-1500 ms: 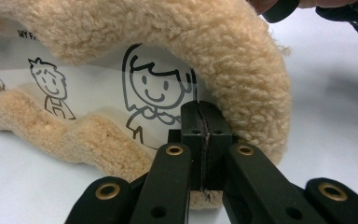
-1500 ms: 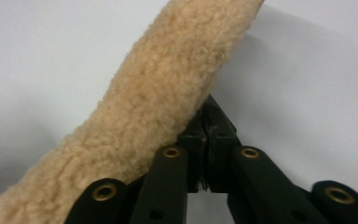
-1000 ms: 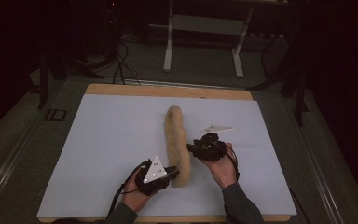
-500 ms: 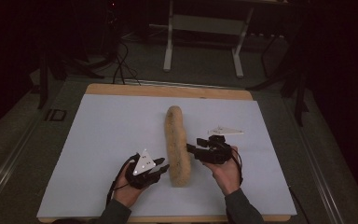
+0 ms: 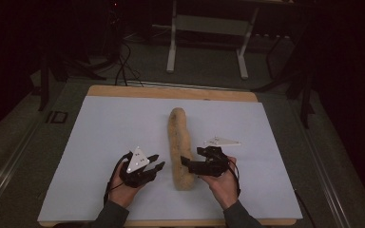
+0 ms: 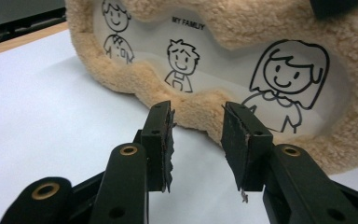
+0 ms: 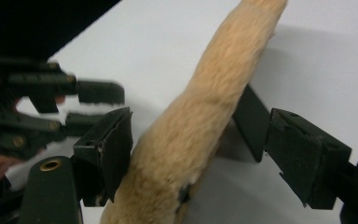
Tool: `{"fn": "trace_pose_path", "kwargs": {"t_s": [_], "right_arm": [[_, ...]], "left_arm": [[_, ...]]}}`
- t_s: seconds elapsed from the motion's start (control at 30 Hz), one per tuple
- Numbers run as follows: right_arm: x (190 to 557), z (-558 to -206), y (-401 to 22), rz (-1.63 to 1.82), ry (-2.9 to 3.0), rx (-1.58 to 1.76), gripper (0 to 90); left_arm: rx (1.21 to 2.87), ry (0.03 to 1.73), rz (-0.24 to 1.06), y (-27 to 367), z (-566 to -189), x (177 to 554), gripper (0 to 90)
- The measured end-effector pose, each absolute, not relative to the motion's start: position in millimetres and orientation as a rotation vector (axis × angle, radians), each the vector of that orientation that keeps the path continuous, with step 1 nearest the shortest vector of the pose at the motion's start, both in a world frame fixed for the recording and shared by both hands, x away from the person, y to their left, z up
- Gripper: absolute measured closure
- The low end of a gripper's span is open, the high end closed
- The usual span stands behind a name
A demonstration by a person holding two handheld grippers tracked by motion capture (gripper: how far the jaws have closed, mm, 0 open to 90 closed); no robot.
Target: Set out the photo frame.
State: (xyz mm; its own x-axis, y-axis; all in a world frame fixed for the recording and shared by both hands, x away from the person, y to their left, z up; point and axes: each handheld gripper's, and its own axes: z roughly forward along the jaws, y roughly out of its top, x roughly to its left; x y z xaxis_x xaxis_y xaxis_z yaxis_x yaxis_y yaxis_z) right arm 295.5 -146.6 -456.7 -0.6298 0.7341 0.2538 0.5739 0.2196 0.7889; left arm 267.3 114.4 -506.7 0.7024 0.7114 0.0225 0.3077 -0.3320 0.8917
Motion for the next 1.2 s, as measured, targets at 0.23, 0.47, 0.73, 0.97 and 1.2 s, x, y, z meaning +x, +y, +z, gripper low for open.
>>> {"fn": "trace_pose_path", "kwargs": {"t_s": [0.23, 0.47, 0.73, 0.97, 1.2], "right_arm": [[289, -473, -134, 1.321, 2.375, 1.226, 30.6], [284, -480, -128, 1.294, 2.408, 1.217, 36.0], [281, -490, -120, 1.218, 2.442, 1.188, 39.7], [279, -488, -122, 1.182, 2.434, 1.159, 45.1], [278, -487, -128, 1.176, 2.423, 1.154, 51.2]], "left_arm": [[1.911, 0.802, 0.521, 121, -504, 268, 62.8], [1.904, 0.817, 0.530, 124, -504, 269, 62.7], [1.900, 0.822, 0.532, 126, -503, 269, 62.7], [1.897, 0.828, 0.535, 128, -503, 270, 62.7], [1.910, 0.827, 0.532, 127, -504, 271, 62.9]]}}
